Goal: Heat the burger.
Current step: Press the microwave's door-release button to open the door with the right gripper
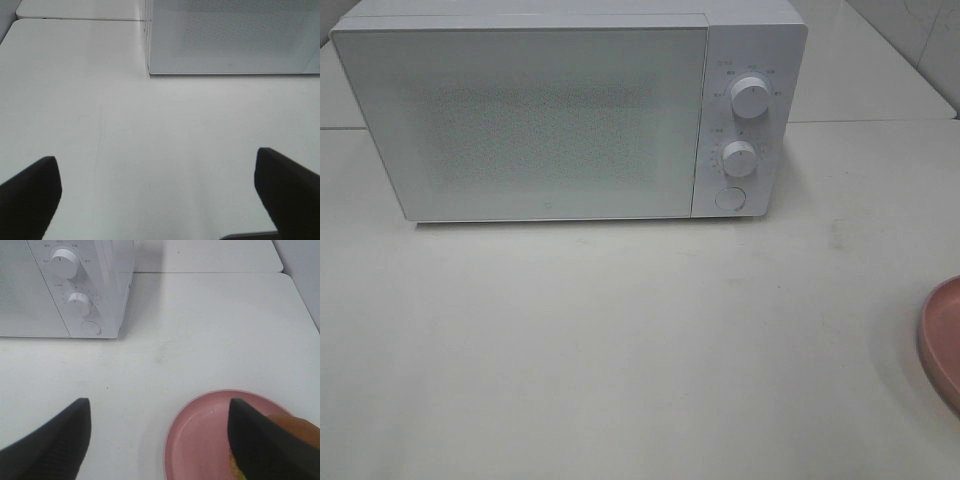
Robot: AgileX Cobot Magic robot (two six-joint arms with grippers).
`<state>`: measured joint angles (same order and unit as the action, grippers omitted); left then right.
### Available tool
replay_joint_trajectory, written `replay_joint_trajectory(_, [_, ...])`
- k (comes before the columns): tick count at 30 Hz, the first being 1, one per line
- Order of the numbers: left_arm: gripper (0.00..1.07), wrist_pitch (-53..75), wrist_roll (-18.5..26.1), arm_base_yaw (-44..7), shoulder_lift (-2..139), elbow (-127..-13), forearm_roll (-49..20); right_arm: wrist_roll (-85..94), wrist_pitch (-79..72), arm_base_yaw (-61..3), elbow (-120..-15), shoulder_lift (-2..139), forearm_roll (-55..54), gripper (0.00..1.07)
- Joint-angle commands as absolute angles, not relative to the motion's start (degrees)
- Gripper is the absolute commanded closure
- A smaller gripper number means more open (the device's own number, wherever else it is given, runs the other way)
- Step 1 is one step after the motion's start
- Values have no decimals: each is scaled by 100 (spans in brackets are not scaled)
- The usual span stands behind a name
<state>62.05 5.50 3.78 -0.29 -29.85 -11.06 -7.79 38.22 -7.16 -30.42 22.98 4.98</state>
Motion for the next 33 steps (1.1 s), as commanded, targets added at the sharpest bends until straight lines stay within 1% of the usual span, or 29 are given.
replay_joint_trajectory(1, [8, 6136, 561, 350, -115, -2974, -1100, -728, 3570, -693, -3088, 2498, 453, 34])
replay_joint_trajectory(18, [8, 6136, 561, 350, -115, -2974, -1100, -739, 2527, -693, -3088, 4085, 453, 34])
replay_joint_trajectory(33, [8, 6136, 561, 350, -115, -2974, -1100, -745, 1501, -693, -3088, 5082, 401, 34])
